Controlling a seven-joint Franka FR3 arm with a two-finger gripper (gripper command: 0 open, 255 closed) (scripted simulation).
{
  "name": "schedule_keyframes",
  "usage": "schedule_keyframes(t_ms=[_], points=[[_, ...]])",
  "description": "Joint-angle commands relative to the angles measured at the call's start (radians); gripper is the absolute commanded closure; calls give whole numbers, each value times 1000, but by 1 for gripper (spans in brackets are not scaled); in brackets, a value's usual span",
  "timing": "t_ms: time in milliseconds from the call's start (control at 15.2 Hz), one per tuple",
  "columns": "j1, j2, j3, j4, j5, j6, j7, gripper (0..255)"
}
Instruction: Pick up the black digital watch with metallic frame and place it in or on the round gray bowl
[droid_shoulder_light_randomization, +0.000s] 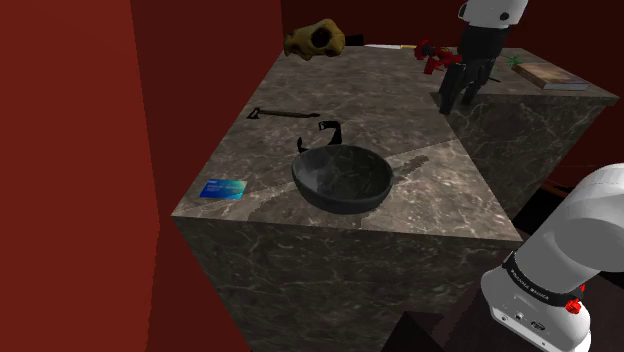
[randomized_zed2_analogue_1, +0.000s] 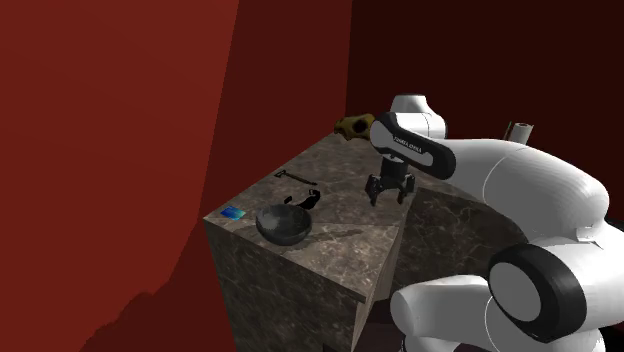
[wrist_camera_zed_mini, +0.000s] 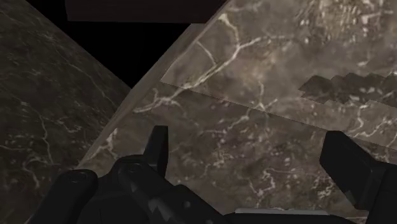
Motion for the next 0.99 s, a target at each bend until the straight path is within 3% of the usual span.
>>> schedule_keyframes(t_ms=[0, 462, 924], points=[[0, 0, 0, 0, 0, 0, 0, 0], [32, 212, 117, 109, 31, 130, 117, 0], [48, 450, 221, 279, 4, 218, 243, 0]])
